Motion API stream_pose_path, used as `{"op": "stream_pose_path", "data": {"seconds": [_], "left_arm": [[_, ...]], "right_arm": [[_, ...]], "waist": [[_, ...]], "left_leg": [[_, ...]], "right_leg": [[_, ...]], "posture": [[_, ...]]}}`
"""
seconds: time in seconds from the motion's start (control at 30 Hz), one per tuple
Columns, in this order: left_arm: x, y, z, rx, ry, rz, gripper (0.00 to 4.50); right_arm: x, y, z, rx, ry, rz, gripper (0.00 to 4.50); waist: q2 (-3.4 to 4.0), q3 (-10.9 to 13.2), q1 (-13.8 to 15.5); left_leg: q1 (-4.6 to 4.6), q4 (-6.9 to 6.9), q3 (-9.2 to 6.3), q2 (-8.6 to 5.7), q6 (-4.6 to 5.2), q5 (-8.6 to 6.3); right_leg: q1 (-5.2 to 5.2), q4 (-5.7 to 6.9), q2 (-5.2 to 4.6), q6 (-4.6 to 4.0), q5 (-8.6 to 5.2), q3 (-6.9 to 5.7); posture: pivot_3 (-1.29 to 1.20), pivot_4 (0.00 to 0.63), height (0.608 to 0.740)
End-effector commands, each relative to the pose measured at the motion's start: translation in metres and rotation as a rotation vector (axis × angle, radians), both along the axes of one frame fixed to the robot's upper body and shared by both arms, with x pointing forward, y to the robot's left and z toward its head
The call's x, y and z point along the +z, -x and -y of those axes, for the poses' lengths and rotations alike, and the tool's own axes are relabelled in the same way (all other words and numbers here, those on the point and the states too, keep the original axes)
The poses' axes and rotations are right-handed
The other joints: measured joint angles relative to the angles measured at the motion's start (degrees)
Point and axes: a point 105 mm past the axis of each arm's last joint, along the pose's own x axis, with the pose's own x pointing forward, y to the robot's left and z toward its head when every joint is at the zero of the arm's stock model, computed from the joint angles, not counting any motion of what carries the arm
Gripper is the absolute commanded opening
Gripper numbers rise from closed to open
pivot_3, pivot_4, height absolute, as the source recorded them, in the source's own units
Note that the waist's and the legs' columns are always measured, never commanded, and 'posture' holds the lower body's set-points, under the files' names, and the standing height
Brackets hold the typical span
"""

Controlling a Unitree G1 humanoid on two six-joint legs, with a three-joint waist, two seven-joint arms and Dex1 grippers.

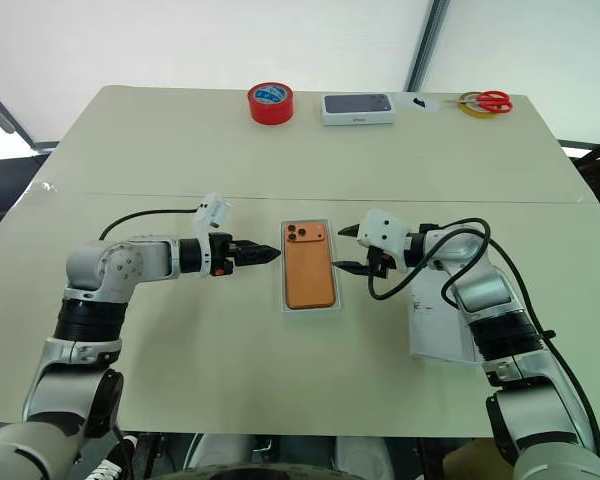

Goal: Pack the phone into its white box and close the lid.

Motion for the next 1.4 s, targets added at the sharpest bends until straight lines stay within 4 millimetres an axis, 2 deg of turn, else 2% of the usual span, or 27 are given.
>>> {"op": "stream_pose_path", "data": {"seconds": [0.03,0.13,0.17,0.2,0.37,0.5,0.6,0.7,0.8,1.13,1.4], "left_arm": [[0.011,-0.015,-0.023,0.120,-0.064,0.164,2.46],[0.004,-0.010,-0.017,0.075,-0.186,0.272,0.96],[0.000,-0.008,-0.013,0.050,-0.231,0.303,0.47],[-0.006,-0.007,-0.010,0.031,-0.267,0.310,0.09],[-0.035,0.006,0.013,-0.132,-0.400,0.320,0.09],[-0.033,0.008,0.042,-0.189,-0.328,0.303,0.09],[-0.028,0.019,0.071,-0.290,-0.223,0.250,0.09],[-0.033,0.034,0.093,-0.443,-0.250,0.278,0.09],[-0.036,0.040,0.110,-0.512,-0.233,0.300,0.09],[-0.027,0.058,0.144,-0.649,-0.134,0.319,0.09],[-0.028,0.057,0.143,-0.652,-0.112,0.290,0.09]], "right_arm": [[0.013,-0.008,0.004,-0.026,-0.006,0.063,1.78],[0.007,-0.014,0.009,-0.045,0.059,0.094,0.31],[0.004,-0.015,0.011,-0.040,0.088,0.098,0.00],[0.001,-0.015,0.011,-0.034,0.106,0.100,0.00],[-0.013,-0.006,0.008,0.026,0.161,0.049,0.00],[-0.013,0.003,0.007,0.060,0.155,0.026,0.00],[-0.006,0.011,0.007,0.071,0.102,-0.014,0.00],[-0.007,0.026,0.015,0.093,0.115,-0.075,0.00],[-0.007,0.039,0.021,0.097,0.130,-0.105,0.00],[-0.013,0.062,0.055,0.009,0.205,-0.150,0.00],[-0.015,0.066,0.077,-0.048,0.242,-0.158,0.00]], "waist": [[0.00,0.00,0.00],[0.01,0.00,0.08],[0.01,0.00,0.16],[0.01,0.00,0.27],[0.07,-0.04,0.27],[0.06,-0.04,0.72],[0.06,-0.04,1.34],[0.06,-0.04,1.54],[0.07,-0.05,1.55],[0.08,-0.05,1.56],[0.09,-0.05,1.43]], "left_leg": [[0.00,0.00,0.00,0.00,0.00,0.00],[0.00,-0.01,0.03,0.00,0.00,0.00],[0.00,-0.01,0.03,-0.01,0.00,0.00],[0.00,-0.01,0.03,-0.02,0.00,0.00],[0.01,0.00,0.03,-0.04,0.01,-0.01],[0.01,0.03,0.03,-0.05,0.06,-0.03],[0.01,0.06,0.03,-0.05,0.08,-0.04],[0.00,0.07,0.02,-0.04,0.08,-0.03],[0.00,0.09,0.01,-0.06,0.12,-0.06],[0.02,0.14,0.00,-0.11,0.22,-0.11],[0.02,0.14,-0.01,-0.10,0.22,-0.11]], "right_leg": [[0.00,0.00,0.00,0.00,0.00,0.00],[0.00,0.00,-0.01,0.00,0.00,0.00],[0.00,-0.01,-0.02,0.00,0.00,0.00],[0.01,-0.01,-0.03,0.00,0.00,0.00],[0.03,0.00,-0.05,-0.01,0.00,0.00],[0.07,0.00,-0.07,0.00,0.00,0.00],[0.07,0.02,-0.06,0.00,0.00,0.00],[0.05,0.06,-0.05,0.00,0.00,0.00],[0.11,0.02,-0.07,0.00,0.00,-0.01],[0.17,-0.01,-0.16,-0.01,0.00,-0.01],[0.16,-0.01,-0.16,-0.01,0.00,-0.01]], "posture": [[0.00,0.150,0.730],[0.00,0.150,0.730],[0.00,0.150,0.730],[0.00,0.150,0.730],[0.00,0.150,0.730],[0.00,0.150,0.730],[0.00,0.150,0.730],[0.00,0.150,0.730],[0.00,0.150,0.730],[0.00,0.150,0.730],[0.00,0.150,0.730]]}}
